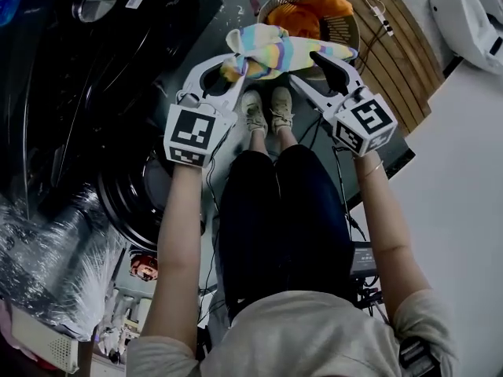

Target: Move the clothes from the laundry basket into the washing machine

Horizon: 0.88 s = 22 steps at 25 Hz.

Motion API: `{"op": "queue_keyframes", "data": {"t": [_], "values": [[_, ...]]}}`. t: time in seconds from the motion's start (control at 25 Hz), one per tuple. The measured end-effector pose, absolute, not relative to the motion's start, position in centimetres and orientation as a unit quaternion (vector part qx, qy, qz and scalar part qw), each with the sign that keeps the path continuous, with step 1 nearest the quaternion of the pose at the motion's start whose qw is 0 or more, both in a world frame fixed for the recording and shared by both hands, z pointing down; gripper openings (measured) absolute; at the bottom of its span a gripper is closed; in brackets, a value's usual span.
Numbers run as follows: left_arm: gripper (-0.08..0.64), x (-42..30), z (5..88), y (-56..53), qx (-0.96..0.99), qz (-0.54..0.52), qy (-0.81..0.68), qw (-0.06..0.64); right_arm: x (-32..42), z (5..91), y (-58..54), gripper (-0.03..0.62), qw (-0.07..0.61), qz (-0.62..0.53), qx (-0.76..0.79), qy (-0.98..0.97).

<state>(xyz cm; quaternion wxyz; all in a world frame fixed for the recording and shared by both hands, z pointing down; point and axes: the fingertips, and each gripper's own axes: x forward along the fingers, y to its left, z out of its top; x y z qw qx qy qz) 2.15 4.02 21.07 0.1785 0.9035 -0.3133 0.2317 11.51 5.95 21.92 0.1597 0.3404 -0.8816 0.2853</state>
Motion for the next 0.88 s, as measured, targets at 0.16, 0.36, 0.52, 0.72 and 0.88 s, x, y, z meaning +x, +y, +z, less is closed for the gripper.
{"op": "queue_keyframes", "data": {"t": [0.16,0.36,0.52,0.72,0.88], "values": [[0.046,-0.6,20.1,2.9,0.892,0.228,-0.348,0.176,10.3,29.0,6.5,0.332,0.261,0.246,0.338,-0.870],[0.047,-2.8,19.9,2.2,0.880,0.220,-0.375,0.189,6.4,36.5,6.4,0.364,0.322,0.263,0.303,-0.858],[0.048,-4.6,20.6,1.9,0.870,0.214,-0.395,0.203,4.7,41.6,5.1,0.367,0.354,0.278,0.290,-0.845],[0.048,-6.4,22.2,2.5,0.861,0.218,-0.408,0.212,4.5,43.6,4.1,0.192,0.337,0.345,0.263,-0.836],[0.049,-7.6,23.6,3.1,0.848,0.207,-0.429,0.233,5.0,41.9,3.3,0.028,0.297,0.368,0.272,-0.838]]}}
